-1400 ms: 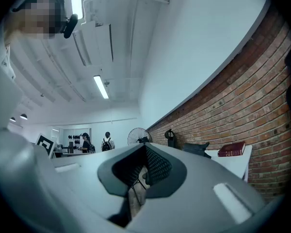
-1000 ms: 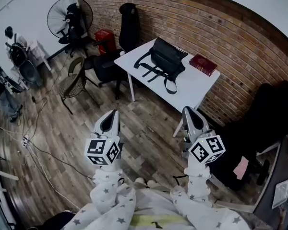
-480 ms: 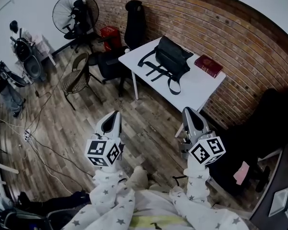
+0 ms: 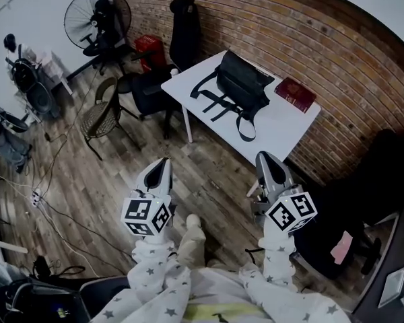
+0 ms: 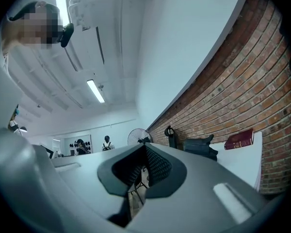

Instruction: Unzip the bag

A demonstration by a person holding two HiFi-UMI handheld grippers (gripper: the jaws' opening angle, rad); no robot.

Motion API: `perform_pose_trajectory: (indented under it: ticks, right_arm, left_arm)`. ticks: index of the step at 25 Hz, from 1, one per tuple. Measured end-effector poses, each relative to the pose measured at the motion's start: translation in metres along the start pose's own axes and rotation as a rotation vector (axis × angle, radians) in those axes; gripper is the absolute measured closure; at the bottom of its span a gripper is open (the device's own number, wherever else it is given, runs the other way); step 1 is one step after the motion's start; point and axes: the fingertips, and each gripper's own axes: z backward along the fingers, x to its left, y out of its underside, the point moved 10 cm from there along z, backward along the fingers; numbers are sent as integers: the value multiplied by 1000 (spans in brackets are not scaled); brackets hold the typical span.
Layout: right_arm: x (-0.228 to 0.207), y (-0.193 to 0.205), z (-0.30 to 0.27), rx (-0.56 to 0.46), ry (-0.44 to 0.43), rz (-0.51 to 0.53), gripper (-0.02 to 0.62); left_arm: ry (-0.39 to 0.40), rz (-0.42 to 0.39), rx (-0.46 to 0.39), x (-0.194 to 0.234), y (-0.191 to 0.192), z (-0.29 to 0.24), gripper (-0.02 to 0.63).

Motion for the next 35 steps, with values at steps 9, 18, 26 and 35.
perform_pose_trajectory:
  ticks: [9,18,26,35]
  right_arm:
    - [-34,13,-103,-1,39,-28,603]
    - [-63,23,-203,-5,99,-54,603]
    - [-74,42,-244,-3,137,-87,603]
    - [-89,52,-270,39,169,-80,603]
  left_arm:
    - [44,12,5,66,-11,-94,607]
    - [106,25,7,129,-26,-184,607]
    - [155,27,34,157,-21,-222,607]
    - [200,56,85,167,-7,-260,607]
